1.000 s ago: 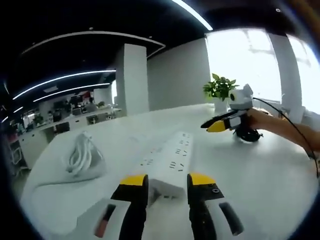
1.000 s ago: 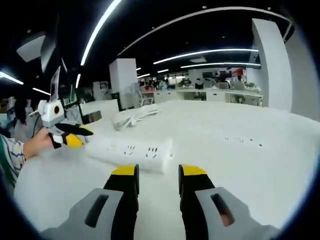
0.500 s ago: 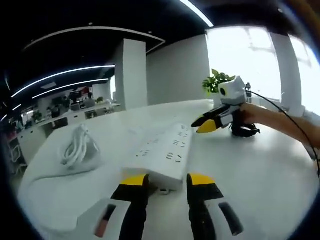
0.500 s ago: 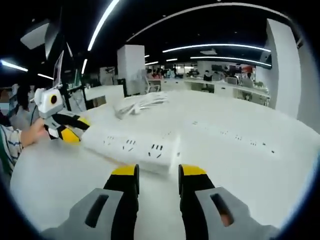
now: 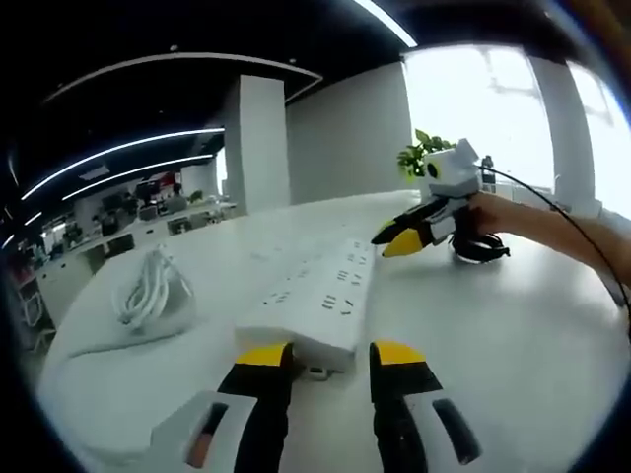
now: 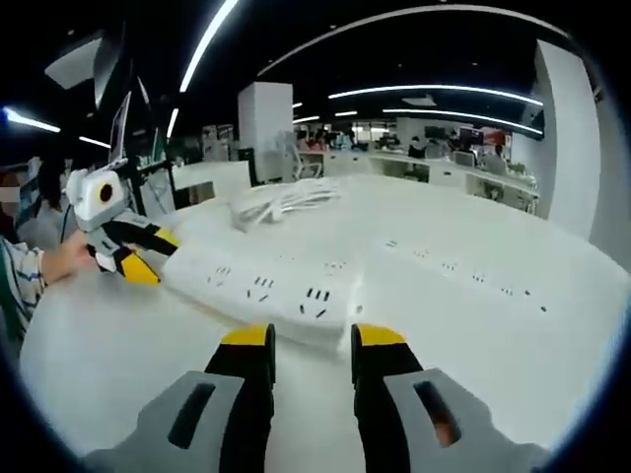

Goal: Straighten the power strip on the desk, plug the charger into it

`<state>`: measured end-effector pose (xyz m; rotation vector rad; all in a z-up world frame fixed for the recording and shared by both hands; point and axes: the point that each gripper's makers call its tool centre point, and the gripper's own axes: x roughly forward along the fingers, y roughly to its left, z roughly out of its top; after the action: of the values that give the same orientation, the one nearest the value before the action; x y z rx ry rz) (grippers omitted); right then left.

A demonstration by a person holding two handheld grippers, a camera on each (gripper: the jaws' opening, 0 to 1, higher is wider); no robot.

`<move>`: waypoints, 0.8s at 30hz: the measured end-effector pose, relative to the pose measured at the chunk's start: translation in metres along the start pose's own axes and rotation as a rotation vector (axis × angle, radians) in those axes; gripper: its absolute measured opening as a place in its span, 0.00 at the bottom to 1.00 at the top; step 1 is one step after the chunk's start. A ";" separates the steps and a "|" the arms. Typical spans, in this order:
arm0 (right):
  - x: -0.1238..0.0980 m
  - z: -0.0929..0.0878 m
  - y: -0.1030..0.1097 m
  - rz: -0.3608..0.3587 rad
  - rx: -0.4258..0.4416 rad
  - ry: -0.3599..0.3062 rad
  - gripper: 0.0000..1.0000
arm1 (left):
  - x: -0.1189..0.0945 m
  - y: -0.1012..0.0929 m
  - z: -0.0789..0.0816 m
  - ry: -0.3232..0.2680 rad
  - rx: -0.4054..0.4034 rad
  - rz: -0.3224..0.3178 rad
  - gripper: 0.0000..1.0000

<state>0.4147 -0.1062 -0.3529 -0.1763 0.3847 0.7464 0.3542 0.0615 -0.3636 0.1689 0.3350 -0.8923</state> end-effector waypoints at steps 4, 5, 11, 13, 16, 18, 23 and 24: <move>0.002 0.000 0.000 0.003 -0.001 0.005 0.30 | 0.000 -0.001 -0.001 0.002 0.004 0.002 0.31; 0.003 -0.001 0.000 0.004 -0.003 0.011 0.30 | 0.000 -0.001 -0.001 0.002 0.001 0.002 0.31; 0.005 -0.003 -0.001 0.014 -0.006 0.023 0.30 | 0.001 0.000 -0.001 0.001 0.008 0.007 0.31; 0.007 -0.003 -0.002 0.014 -0.006 0.027 0.29 | 0.001 0.001 -0.001 -0.002 0.005 0.006 0.30; 0.009 -0.004 -0.002 0.015 -0.008 0.033 0.29 | 0.001 0.002 -0.001 -0.005 0.003 0.003 0.29; 0.009 -0.004 -0.001 0.014 -0.012 0.035 0.29 | 0.000 0.003 -0.001 -0.007 -0.001 -0.001 0.28; 0.009 -0.005 -0.001 0.011 -0.008 0.034 0.28 | 0.000 0.003 -0.001 -0.013 -0.015 -0.011 0.27; 0.009 -0.005 0.000 0.010 -0.009 0.035 0.28 | 0.000 0.003 -0.001 -0.013 -0.015 -0.010 0.27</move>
<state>0.4193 -0.1022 -0.3608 -0.1963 0.4157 0.7562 0.3561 0.0632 -0.3644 0.1474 0.3310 -0.9005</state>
